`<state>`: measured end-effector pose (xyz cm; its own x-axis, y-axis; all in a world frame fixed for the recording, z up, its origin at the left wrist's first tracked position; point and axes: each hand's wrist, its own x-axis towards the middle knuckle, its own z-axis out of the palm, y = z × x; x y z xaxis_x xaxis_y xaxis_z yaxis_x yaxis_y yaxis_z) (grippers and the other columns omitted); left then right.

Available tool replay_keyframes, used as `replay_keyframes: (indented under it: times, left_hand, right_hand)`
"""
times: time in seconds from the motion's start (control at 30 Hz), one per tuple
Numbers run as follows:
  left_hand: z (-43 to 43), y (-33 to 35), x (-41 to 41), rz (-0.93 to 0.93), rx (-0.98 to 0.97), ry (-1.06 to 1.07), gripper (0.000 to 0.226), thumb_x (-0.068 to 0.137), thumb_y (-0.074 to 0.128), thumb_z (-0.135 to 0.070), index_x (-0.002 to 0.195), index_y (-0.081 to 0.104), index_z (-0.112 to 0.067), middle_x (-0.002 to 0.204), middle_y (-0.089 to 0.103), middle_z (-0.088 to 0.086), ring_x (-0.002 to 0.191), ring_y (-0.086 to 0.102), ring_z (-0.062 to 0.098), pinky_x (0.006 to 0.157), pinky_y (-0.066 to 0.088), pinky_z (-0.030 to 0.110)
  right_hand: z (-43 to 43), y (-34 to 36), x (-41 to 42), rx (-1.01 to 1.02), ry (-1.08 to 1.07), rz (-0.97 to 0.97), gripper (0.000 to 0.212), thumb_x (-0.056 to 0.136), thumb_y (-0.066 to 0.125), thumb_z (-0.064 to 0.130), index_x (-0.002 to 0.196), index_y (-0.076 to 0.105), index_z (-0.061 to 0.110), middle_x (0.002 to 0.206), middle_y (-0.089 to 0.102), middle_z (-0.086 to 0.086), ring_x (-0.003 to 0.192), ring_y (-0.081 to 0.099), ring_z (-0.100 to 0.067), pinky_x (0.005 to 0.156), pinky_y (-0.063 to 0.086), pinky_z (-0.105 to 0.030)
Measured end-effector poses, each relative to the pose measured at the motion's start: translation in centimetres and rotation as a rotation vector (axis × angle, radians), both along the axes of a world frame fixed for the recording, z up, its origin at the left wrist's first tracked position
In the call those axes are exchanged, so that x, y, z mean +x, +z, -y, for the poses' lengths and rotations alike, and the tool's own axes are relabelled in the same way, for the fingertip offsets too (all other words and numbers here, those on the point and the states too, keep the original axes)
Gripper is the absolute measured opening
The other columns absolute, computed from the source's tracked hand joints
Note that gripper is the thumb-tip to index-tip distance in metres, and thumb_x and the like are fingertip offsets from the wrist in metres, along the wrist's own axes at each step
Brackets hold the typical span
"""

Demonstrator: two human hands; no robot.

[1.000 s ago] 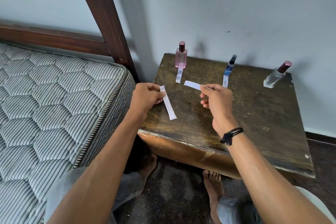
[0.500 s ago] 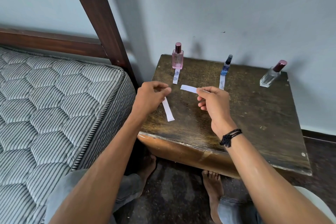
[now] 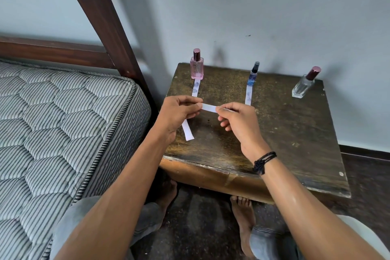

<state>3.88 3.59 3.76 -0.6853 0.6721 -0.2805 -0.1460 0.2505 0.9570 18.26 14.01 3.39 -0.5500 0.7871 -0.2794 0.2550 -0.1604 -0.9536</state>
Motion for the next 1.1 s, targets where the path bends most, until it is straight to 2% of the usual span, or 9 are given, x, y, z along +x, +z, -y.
replay_keyframes:
  times: [0.17,0.23,0.37,0.43,0.6,0.7,0.93,1.0,1.1]
  left_hand:
    - [-0.7,-0.3,0.1,-0.276,-0.032,0.035,0.013,0.085,0.079,-0.007,0.098,0.079,-0.011,0.080,0.074,0.002,0.073,0.069,0.008,0.076,0.060,0.022]
    - [-1.0,-0.1,0.4,-0.306,-0.038,0.042,0.013,0.086,0.079,-0.008,0.098,0.080,-0.012,0.083,0.076,0.002,0.076,0.071,0.010,0.077,0.060,0.021]
    - [-1.8,0.1,0.8,-0.361,-0.057,0.011,0.014,0.087,0.078,-0.009,0.099,0.081,-0.016,0.088,0.078,-0.004,0.084,0.074,0.009,0.079,0.058,0.019]
    - [-2.1,0.0,1.1,-0.393,-0.079,-0.002,0.014,0.087,0.077,-0.010,0.099,0.082,-0.017,0.089,0.078,-0.006,0.085,0.073,0.007,0.080,0.058,0.018]
    - [-2.7,-0.6,1.7,-0.407,-0.104,-0.026,0.012,0.085,0.079,-0.011,0.095,0.082,-0.018,0.085,0.078,-0.004,0.082,0.075,0.011,0.089,0.061,0.036]
    - [-3.1,-0.4,2.2,-0.462,-0.133,-0.025,0.011,0.084,0.080,-0.013,0.094,0.081,-0.018,0.081,0.077,-0.005,0.076,0.073,0.009,0.085,0.061,0.031]
    - [-3.5,-0.7,3.1,-0.597,-0.197,-0.073,0.010,0.083,0.080,-0.016,0.092,0.080,-0.022,0.080,0.074,-0.010,0.076,0.067,0.003,0.078,0.054,0.020]
    - [-3.5,-0.7,3.2,-0.611,-0.203,-0.079,0.010,0.084,0.080,-0.016,0.092,0.080,-0.022,0.081,0.075,-0.009,0.077,0.067,0.002,0.076,0.052,0.017]
    - [-3.7,-0.9,3.5,-0.637,-0.212,-0.087,0.009,0.085,0.079,-0.017,0.093,0.080,-0.022,0.081,0.073,-0.012,0.075,0.064,-0.002,0.070,0.046,0.009]
  right_hand:
    - [-0.3,0.1,0.7,0.123,0.025,0.066,0.010,0.092,0.074,0.020,0.082,0.077,0.019,0.069,0.071,0.001,0.058,0.059,-0.006,0.055,0.044,-0.018]
    - [-0.5,0.1,1.1,0.157,0.033,0.096,0.012,0.092,0.073,0.022,0.080,0.076,0.020,0.067,0.071,0.003,0.055,0.058,-0.004,0.055,0.043,-0.018]
    - [-1.2,-0.1,1.9,0.235,0.053,0.169,0.015,0.089,0.074,0.025,0.075,0.077,0.024,0.067,0.072,0.005,0.061,0.060,-0.008,0.070,0.051,-0.033]
    - [-1.6,-0.2,2.4,0.271,0.065,0.195,0.013,0.088,0.075,0.026,0.075,0.078,0.026,0.066,0.072,0.009,0.062,0.060,-0.007,0.069,0.050,-0.033]
    - [-2.7,-0.1,3.6,0.345,0.068,0.246,0.005,0.087,0.077,0.024,0.089,0.081,0.027,0.073,0.074,0.013,0.075,0.066,-0.004,0.073,0.050,-0.029]
    - [-3.3,-0.3,4.3,0.328,0.103,0.264,0.016,0.085,0.080,0.024,0.099,0.077,0.030,0.075,0.075,0.009,0.079,0.069,-0.009,0.079,0.052,-0.033]
    - [-3.7,-0.2,5.3,0.373,0.140,0.296,0.011,0.085,0.079,0.020,0.085,0.074,0.029,0.081,0.075,0.010,0.080,0.070,-0.010,0.084,0.053,-0.036]
    - [-3.7,-0.1,5.4,0.379,0.150,0.303,0.011,0.084,0.078,0.018,0.083,0.077,0.028,0.081,0.075,0.011,0.080,0.070,-0.009,0.083,0.054,-0.034]
    - [-3.8,0.1,5.7,0.413,0.178,0.331,0.012,0.086,0.076,0.017,0.083,0.080,0.027,0.079,0.074,0.014,0.081,0.068,-0.004,0.071,0.048,-0.022]
